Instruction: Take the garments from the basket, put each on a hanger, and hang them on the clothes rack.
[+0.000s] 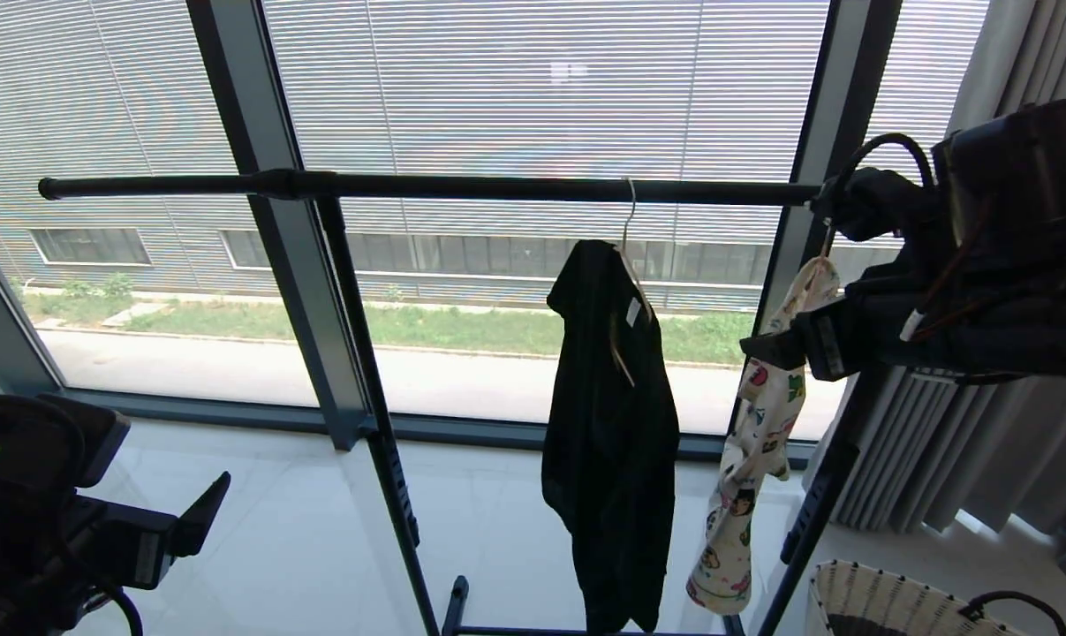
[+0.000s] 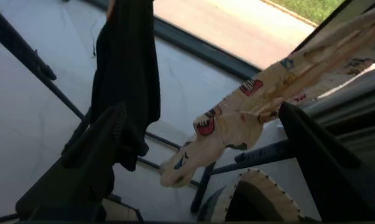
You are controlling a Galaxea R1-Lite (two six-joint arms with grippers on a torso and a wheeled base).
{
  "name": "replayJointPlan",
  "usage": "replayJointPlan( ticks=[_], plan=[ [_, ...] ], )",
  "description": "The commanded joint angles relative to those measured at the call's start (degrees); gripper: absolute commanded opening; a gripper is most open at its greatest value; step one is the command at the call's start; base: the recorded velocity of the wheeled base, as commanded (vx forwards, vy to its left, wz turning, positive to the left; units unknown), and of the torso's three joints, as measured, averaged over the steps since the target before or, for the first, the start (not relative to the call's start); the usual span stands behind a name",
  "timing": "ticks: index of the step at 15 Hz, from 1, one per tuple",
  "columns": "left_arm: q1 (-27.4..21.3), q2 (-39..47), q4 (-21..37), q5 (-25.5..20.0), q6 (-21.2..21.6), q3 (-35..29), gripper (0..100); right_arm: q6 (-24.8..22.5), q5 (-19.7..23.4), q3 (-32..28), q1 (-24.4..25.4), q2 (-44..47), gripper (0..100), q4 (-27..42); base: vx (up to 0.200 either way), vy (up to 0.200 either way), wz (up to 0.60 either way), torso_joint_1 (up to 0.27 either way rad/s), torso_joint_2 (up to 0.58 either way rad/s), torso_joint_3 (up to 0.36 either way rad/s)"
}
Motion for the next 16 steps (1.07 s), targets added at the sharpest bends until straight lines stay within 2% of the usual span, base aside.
replayJointPlan(
  ticks=[1,5,9,13,16],
  plan=[
    [0.6,-1.7,0.0,0.0,0.1,0.2,100,-5.1,-3.0,7.5,-6.0,-11.7,100,1.4,-0.2,0.0,0.0,-0.002,0.0,-0.002],
    [1.3,-4.6,0.0,0.0,0.1,2.2,100,-8.8,-3.3,16.8,-14.0,-19.7,100,1.4,-0.2,0.0,0.0,-0.005,0.01,0.001],
    [1.3,-8.2,0.0,-0.1,0.1,5.5,100,-11.4,-3.0,22.3,-21.0,-26.3,100,1.3,-0.2,0.0,0.0,0.005,0.0,0.001],
    [1.3,-13.9,0.1,0.1,0.1,9.6,100,-11.4,-3.2,25.9,-22.4,-29.9,100,1.3,-0.2,0.0,0.0,0.006,0.01,0.005],
    [1.3,-16.1,0.9,1.2,0.1,9.9,100,-11.4,-3.3,26.4,-22.5,-31.3,100,1.3,-0.2,0.0,0.0,0.002,0.0,0.005]
  ],
)
